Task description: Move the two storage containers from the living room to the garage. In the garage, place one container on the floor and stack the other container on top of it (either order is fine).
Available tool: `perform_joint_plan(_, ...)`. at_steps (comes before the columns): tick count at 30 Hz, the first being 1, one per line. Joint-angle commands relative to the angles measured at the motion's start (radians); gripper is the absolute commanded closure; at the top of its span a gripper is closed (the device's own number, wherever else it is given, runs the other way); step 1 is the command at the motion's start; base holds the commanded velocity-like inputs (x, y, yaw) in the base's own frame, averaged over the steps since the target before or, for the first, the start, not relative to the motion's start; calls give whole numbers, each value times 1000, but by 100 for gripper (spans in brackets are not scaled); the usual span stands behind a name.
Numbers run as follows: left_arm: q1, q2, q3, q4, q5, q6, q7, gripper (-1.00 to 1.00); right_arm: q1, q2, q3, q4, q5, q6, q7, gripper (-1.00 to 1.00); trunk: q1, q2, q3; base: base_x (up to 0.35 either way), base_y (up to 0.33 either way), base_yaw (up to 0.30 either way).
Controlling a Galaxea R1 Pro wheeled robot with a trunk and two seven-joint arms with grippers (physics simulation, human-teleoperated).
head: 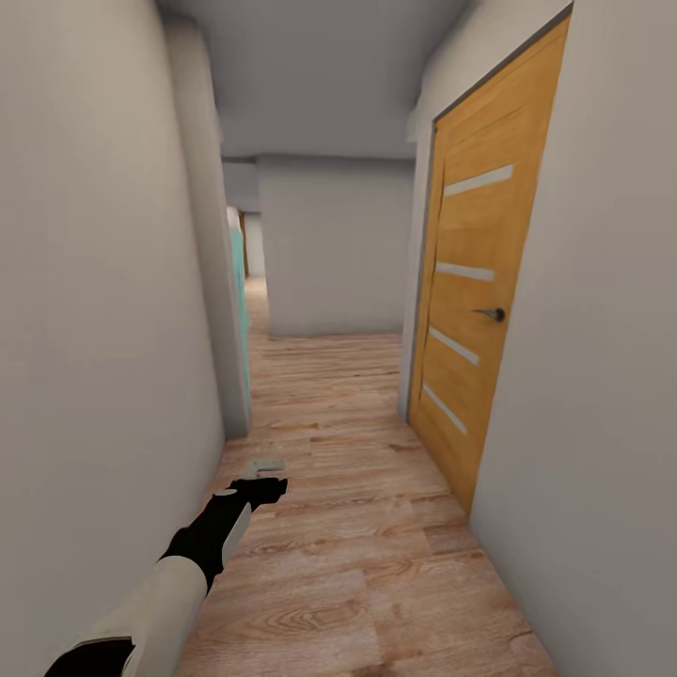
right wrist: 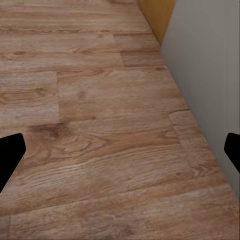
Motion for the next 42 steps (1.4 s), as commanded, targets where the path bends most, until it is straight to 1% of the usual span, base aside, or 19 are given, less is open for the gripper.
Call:
perform_joint_plan(1, -1, -2, 7, -1, -10, 5, -2, -100, 0, 0, 1, -1, 3, -1, -5, -100, 0, -1, -1, 7, 0, 299)
perform_joint_plan(7, -1, -3, 7, -1, -13, 5, -2, -100, 0, 0, 1, -1, 2, -2, -5, -100, 0, -1, -1, 143, -95, 152)
perform_joint_plan(26, -1, -3, 7, -1, -13, 5, -2, -100, 0, 0, 1, -1, 2, -2, -5, -100, 0, -1, -1, 255, -195, 6)
perform_joint_plan(31, -1, 0, 7, -1, -11, 5, -2, -100, 0, 0, 1, -1, 2, -1, -5, -100, 0, -1, -1, 271, 3, 10)
perform_joint_plan(37, 0, -1, 7, -1, -10, 5, -2, -100, 0, 0, 1, -1, 2, -1, -5, -100, 0, -1, -1, 299, 159, 194)
perform_joint_plan(42, -1, -3, 7, -1, -11, 5, -2, -100, 0, 0, 1, -1, 2, -1, -5, -100, 0, -1, -1, 57, 28, 105)
